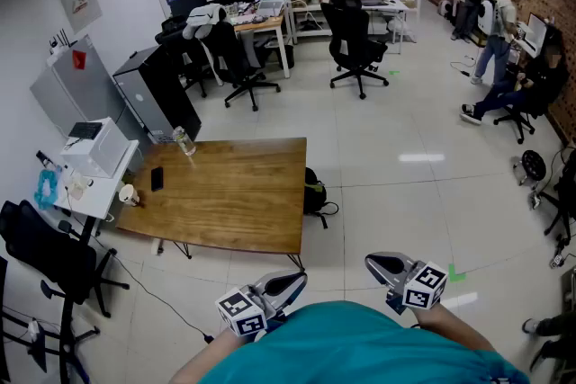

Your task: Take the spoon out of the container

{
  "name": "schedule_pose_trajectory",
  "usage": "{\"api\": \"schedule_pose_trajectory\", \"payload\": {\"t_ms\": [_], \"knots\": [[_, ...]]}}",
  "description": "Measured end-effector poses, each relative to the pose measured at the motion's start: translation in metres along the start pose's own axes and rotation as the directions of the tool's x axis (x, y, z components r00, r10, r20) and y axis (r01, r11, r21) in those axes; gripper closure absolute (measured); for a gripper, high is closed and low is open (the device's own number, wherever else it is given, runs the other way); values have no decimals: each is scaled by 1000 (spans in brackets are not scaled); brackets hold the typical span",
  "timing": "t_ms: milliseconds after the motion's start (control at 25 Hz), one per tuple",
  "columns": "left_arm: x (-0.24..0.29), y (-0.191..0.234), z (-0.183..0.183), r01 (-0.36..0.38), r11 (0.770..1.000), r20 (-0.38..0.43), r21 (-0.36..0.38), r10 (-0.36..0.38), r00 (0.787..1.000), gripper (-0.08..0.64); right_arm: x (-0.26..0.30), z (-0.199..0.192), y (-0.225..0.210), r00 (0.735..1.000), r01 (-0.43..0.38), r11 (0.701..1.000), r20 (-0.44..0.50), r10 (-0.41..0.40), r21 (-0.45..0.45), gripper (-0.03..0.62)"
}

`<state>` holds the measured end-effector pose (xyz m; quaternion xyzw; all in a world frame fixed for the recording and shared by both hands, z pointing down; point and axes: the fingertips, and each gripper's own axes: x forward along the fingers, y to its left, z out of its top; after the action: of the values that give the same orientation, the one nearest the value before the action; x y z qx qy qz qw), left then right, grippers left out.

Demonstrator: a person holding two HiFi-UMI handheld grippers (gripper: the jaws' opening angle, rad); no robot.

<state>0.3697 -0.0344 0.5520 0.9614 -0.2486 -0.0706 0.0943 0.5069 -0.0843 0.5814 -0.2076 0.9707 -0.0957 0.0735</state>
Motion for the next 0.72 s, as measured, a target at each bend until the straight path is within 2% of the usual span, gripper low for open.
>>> {"api": "schedule_pose_trajectory", "payload": {"t_ms": [240, 360, 560, 640, 720], "knots": [[66, -12, -15, -49, 998, -31, -31, 48, 998, 560, -49, 21, -39, 999, -32, 999, -4, 32, -30, 591], [61, -16, -16, -95, 995, -30, -33, 94, 995, 560, -45, 21, -36, 997, -73, 997, -28, 72, -23, 591], [-7, 20, 11, -185, 982, 40, -33, 187, 982, 560, 28, 25, -13, 988, -146, 989, -58, 144, -23, 590], [-55, 35, 28, -216, 976, 64, -29, 218, 974, 560, 74, 27, 10, 984, -171, 985, -59, 169, -26, 591], [-128, 52, 44, -247, 969, 85, -2, 247, 965, 560, 132, 13, 46, 981, -187, 982, -52, 186, -17, 589]]}}
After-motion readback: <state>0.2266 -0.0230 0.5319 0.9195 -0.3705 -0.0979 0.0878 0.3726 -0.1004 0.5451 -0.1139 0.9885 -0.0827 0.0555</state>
